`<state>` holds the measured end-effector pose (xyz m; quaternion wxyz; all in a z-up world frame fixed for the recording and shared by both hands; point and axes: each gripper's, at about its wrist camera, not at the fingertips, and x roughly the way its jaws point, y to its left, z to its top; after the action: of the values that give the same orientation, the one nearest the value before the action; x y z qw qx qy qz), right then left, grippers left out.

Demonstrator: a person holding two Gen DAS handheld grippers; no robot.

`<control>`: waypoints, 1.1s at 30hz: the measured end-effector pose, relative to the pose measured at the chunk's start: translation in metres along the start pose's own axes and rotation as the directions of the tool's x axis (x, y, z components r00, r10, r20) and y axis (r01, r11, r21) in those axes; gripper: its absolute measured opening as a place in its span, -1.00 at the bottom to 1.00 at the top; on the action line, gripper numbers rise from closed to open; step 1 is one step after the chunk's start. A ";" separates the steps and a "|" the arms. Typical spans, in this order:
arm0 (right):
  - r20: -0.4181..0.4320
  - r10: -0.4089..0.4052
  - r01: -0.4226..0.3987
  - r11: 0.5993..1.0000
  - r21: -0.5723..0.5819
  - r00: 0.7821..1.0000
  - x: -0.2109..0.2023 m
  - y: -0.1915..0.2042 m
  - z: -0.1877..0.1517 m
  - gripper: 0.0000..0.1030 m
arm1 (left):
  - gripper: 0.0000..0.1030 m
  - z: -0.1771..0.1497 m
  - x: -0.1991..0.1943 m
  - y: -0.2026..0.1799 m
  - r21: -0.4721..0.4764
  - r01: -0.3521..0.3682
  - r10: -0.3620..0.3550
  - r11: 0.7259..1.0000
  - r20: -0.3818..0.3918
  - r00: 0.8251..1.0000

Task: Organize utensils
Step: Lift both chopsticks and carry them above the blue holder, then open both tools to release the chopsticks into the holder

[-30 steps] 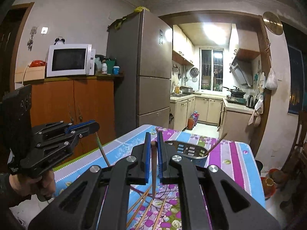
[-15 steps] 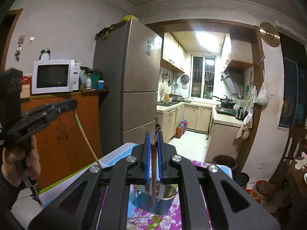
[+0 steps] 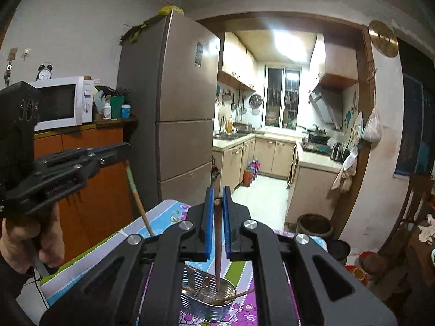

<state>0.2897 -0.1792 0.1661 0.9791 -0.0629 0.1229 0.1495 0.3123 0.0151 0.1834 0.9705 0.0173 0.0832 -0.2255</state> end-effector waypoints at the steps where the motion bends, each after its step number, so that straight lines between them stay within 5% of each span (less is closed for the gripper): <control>1: -0.010 0.002 -0.002 1.000 0.001 1.000 0.006 -0.001 -0.003 -0.90 | -0.85 -0.003 0.007 0.002 -0.004 0.003 -0.003 1.000 -0.015 1.000; 12: -0.104 0.020 -0.016 0.999 0.041 0.994 0.056 -0.009 -0.039 -0.90 | -0.85 -0.043 0.077 0.022 -0.025 0.014 -0.018 1.000 -0.160 0.987; 28: -0.173 0.049 -0.034 0.995 0.089 0.984 0.086 -0.020 -0.059 -0.89 | -0.84 -0.058 0.092 0.023 -0.029 0.005 -0.010 1.000 -0.190 0.982; 33: -0.161 0.048 -0.032 0.995 0.099 0.986 0.080 -0.021 -0.058 -0.61 | -0.48 -0.055 0.085 0.021 -0.016 -0.012 0.009 1.000 -0.181 0.983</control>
<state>0.3575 -0.1858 0.0916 0.9644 -0.0254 0.2111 0.1574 0.3887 0.0011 0.1144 0.9603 0.0299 0.1727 -0.2171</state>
